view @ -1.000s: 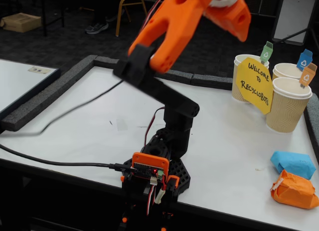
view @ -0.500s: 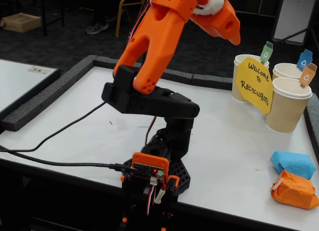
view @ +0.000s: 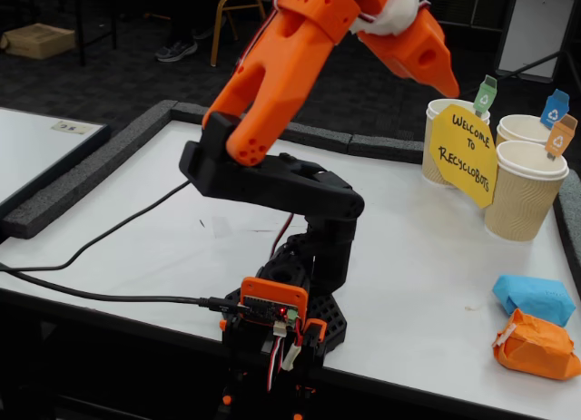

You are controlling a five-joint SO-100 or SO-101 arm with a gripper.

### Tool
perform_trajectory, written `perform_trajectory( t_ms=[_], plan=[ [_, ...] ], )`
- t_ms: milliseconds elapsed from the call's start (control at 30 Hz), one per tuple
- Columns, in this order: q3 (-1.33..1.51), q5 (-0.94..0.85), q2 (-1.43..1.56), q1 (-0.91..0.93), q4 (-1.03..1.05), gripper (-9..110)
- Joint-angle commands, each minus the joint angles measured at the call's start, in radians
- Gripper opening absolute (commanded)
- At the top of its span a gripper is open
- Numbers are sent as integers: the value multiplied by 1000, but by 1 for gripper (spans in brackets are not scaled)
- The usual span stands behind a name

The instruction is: Sort rubbish by color.

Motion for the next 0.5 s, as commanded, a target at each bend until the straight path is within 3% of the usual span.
perform_trajectory(
  t_ms=[0, 467],
  plan=[
    [-2, 14, -12, 118, -35, 0],
    [69, 14, -60, 483, -147, 0]
  ],
)
